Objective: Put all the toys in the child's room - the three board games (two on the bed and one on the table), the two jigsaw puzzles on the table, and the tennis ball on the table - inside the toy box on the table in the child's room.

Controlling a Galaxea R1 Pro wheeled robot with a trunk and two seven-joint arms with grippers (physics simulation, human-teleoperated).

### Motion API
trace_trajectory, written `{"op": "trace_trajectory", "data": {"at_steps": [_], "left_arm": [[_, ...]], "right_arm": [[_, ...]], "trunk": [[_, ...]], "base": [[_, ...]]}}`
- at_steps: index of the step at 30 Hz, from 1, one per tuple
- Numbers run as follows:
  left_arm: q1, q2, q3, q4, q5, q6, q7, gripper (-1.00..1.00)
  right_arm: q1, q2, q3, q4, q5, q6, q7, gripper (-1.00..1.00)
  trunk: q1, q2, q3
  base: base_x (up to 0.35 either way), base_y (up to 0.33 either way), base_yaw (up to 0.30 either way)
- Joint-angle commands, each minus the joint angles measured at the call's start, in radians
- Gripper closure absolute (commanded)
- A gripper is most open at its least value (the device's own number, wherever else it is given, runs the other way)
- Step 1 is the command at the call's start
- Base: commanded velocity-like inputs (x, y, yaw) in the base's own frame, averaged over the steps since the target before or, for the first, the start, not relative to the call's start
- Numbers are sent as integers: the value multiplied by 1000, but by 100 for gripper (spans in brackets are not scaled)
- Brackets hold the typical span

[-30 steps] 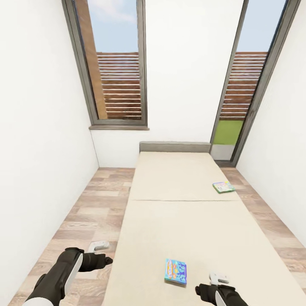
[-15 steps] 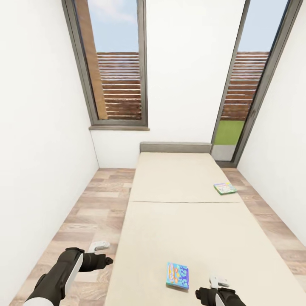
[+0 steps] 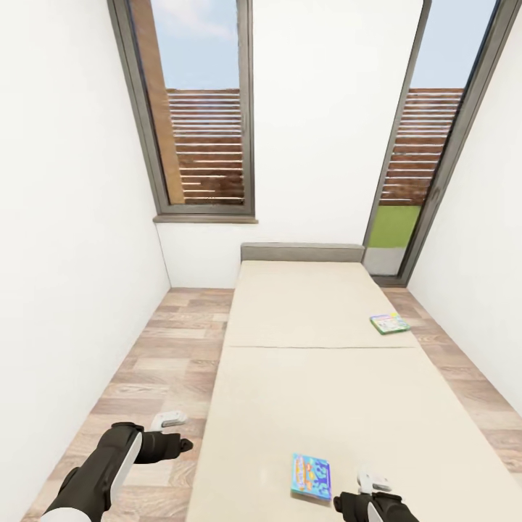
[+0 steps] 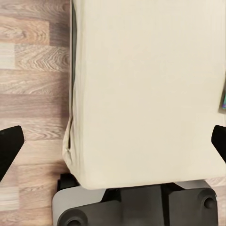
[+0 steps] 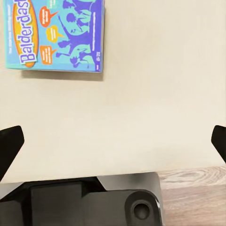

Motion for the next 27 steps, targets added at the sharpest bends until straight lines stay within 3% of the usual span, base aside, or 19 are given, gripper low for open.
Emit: {"op": "trace_trajectory", "data": {"at_steps": [1, 22, 27], "left_arm": [[-1, 0, 2, -1, 1, 6, -3, -100], [-1, -1, 1, -1, 0, 6, -3, -100], [-1, 0, 7, -1, 0, 6, -4, -100]], "right_arm": [[0, 1, -5, -2, -4, 6, 1, -100], [-1, 6, -3, -1, -3, 10, 2, -100], [-18, 48, -3, -8, -3, 27, 0, -100]], "trunk": [[1, -2, -2], [1, -2, -2], [1, -2, -2]], "base": [[27, 76, 0], [3, 7, 0], [0, 0, 0]]}}
